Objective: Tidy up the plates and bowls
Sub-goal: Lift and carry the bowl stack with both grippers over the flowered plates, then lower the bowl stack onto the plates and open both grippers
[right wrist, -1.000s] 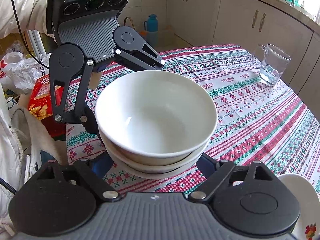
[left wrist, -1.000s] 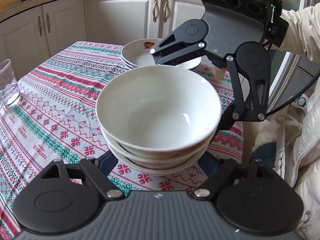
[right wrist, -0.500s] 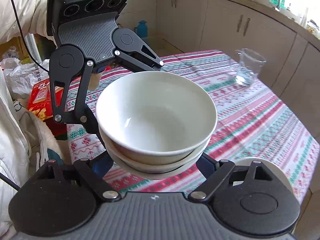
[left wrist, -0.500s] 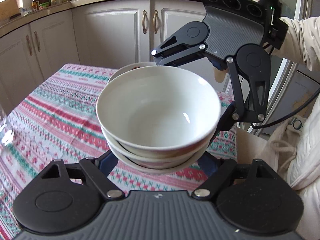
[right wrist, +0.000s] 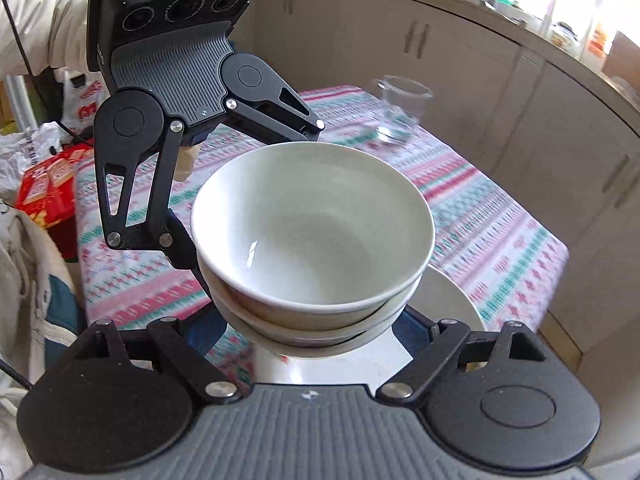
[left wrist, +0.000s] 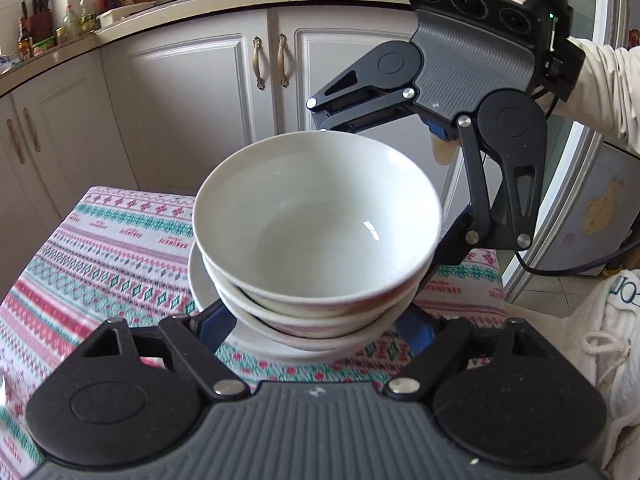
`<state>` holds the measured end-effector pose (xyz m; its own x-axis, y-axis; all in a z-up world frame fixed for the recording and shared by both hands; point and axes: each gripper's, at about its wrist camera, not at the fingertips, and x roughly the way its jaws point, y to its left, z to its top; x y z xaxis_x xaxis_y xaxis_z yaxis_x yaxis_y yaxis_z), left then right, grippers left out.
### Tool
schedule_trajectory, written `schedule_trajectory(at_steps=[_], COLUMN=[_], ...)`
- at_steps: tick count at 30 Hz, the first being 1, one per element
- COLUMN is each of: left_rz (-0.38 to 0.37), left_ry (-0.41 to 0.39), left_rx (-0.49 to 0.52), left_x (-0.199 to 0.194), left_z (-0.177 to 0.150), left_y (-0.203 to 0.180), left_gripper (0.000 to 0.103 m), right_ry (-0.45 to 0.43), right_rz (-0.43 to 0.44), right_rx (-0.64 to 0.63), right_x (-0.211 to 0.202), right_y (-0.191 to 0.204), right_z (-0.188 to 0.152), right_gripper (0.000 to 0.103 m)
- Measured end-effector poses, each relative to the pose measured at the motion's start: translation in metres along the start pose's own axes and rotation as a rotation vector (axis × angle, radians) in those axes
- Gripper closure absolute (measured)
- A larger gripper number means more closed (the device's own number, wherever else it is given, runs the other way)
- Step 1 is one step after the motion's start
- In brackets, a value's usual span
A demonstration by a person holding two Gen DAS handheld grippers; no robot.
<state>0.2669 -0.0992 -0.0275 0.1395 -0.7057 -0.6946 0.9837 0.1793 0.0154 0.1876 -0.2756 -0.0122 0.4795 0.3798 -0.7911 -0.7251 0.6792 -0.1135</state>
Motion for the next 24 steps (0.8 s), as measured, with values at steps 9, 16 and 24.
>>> schedule_trajectory(at_steps=[9, 16, 24], left_rz=[-0.020, -0.021, -0.020], left_ry=[0.029, 0.031, 0.026], left_rx=[0.014, 0.012, 0.006], left_x=[0.033, 0.040, 0.043], left_z=[0.010, 0.012, 0.014], left_y=[0.006, 0.010, 0.012], left_gripper=[0.018, 0.018, 0.018], right_ry=[0.017, 0.021, 0.028], right_rz=[-0.027, -0.027, -0.028], right_rx=[0.063, 0.095, 0.119], right_x=[0.006, 0.008, 0.010], right_y=[-0.029, -0.037, -0.042], right_z=[-0.026, -0.036, -0.040], right_gripper=[0.011, 0.011, 0.011])
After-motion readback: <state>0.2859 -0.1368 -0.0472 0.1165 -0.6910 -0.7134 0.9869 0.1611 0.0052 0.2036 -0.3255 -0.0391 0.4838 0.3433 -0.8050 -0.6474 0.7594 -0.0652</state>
